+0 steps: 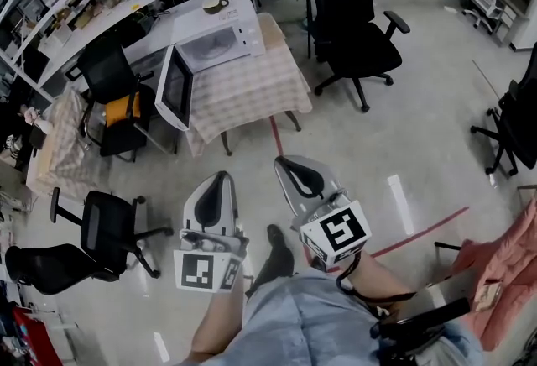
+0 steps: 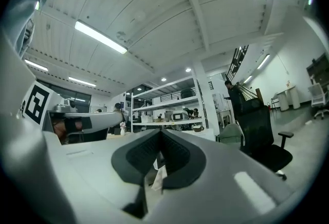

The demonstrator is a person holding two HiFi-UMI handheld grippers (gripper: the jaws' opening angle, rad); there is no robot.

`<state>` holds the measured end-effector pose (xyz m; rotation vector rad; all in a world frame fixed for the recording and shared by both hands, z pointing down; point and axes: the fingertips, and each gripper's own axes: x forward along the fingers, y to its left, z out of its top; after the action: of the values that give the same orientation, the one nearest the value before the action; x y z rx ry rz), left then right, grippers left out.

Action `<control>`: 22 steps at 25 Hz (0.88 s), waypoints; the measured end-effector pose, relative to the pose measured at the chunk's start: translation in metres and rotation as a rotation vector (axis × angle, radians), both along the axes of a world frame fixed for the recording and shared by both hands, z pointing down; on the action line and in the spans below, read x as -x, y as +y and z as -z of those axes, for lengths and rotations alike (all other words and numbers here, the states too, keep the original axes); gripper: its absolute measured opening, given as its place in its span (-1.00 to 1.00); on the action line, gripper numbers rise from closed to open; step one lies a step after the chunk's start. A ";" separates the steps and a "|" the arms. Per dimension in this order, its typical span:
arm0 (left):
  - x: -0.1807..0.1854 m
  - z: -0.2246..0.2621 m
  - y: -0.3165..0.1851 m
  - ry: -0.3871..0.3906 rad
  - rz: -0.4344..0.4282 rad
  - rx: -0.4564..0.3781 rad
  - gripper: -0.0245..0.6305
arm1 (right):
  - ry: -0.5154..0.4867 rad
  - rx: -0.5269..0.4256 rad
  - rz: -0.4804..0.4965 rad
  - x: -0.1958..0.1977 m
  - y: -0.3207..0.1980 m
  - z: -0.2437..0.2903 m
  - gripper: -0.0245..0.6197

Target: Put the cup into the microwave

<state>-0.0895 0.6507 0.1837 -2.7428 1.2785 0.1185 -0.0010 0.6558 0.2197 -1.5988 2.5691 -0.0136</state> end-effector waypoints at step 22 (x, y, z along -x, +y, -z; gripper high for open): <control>0.056 0.003 -0.201 0.104 -0.082 -0.008 -0.91 | 0.091 0.003 -0.024 0.072 -0.210 0.006 -0.92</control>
<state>-0.1454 0.4495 0.1802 -2.8168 1.1855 0.2764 -0.0729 0.4460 0.2135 -1.6690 2.6171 0.0582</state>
